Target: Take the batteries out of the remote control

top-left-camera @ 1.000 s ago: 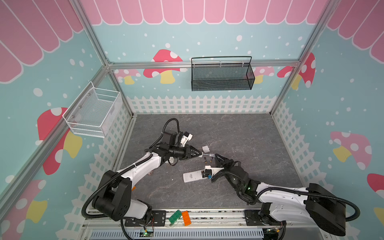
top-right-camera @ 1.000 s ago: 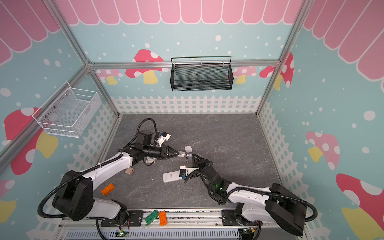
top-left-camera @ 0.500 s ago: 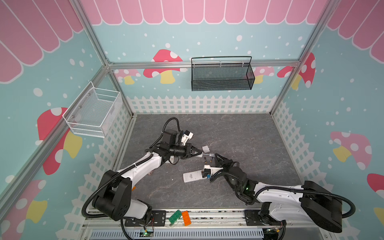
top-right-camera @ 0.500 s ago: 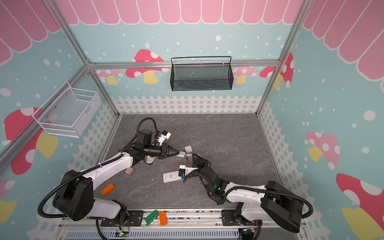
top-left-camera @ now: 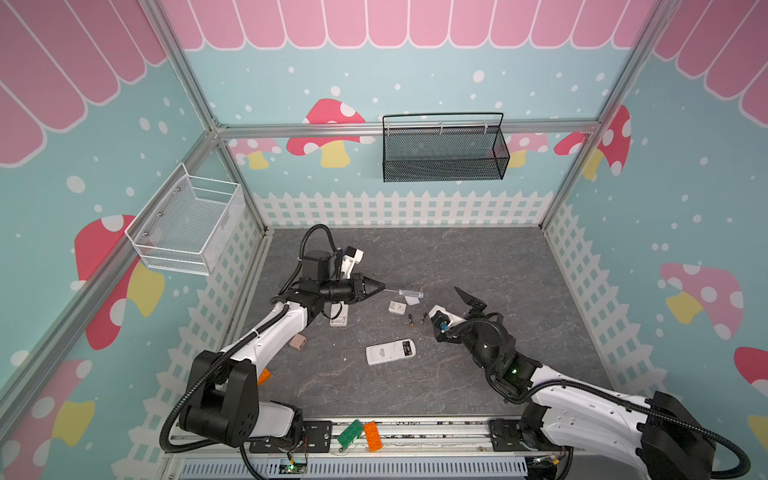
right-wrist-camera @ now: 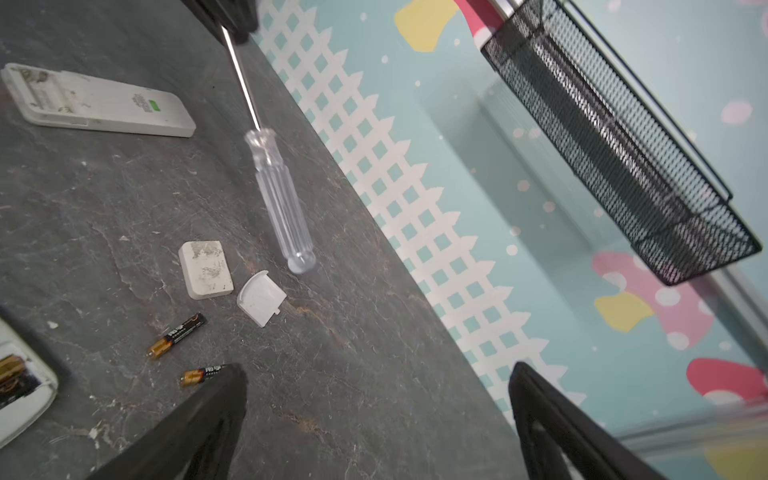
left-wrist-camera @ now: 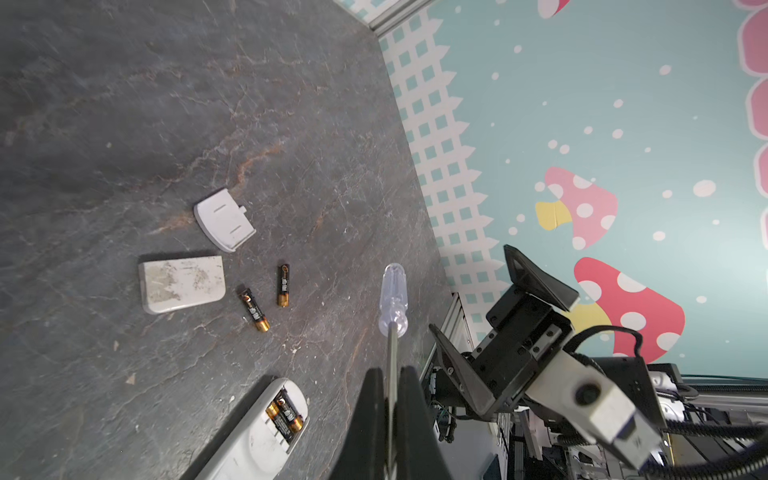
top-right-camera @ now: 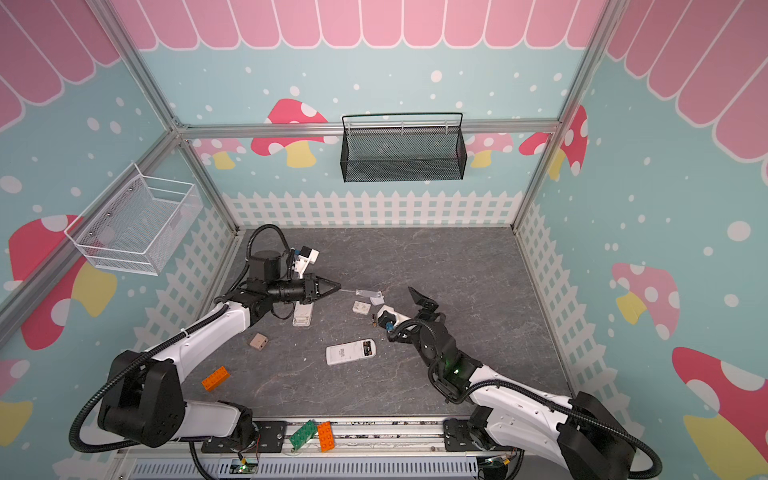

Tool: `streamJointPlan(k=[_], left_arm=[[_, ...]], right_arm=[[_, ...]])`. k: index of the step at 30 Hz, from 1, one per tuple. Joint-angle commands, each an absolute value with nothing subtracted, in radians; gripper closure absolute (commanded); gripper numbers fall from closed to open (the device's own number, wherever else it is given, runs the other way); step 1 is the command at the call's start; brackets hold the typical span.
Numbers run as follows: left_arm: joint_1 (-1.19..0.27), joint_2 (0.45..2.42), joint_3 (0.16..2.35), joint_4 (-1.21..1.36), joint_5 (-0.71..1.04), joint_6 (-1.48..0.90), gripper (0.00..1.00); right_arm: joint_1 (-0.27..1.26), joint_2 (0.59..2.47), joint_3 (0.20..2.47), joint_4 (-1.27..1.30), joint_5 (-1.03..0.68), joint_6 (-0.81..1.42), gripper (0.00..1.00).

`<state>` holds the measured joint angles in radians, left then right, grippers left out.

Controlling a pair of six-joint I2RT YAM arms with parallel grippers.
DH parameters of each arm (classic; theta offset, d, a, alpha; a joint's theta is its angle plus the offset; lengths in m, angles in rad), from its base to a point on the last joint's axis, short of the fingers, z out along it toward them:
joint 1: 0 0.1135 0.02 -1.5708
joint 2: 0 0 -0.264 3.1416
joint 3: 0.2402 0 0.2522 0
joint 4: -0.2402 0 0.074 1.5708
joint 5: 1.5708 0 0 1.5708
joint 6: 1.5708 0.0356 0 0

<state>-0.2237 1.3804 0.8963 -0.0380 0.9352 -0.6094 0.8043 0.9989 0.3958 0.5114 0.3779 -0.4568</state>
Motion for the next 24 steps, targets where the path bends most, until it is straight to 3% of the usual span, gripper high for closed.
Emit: streamJointPlan(k=[1, 8, 11, 16, 24], left_arm=[[-0.192, 1.335, 0.873, 0.095, 0.998, -0.597, 1.00], [-0.101, 1.295, 0.809, 0.356, 1.071, -0.692, 1.00], [-0.070, 1.279, 0.762, 0.465, 1.115, -0.700, 1.00], [-0.042, 1.261, 0.722, 0.503, 1.143, -0.652, 1.00], [-0.033, 1.258, 0.677, 0.584, 1.191, -0.622, 1.00]], right_arm=[[0.745, 1.033, 0.484, 0.383, 0.334, -0.085, 0.00], [0.648, 1.161, 0.669, 0.243, 0.025, 0.180, 0.01], [0.574, 1.216, 0.728, 0.245, -0.196, 0.360, 0.04], [0.497, 1.283, 0.782, 0.323, -0.476, 0.599, 0.09], [0.443, 1.424, 0.871, 0.526, -0.762, 0.933, 0.14]])
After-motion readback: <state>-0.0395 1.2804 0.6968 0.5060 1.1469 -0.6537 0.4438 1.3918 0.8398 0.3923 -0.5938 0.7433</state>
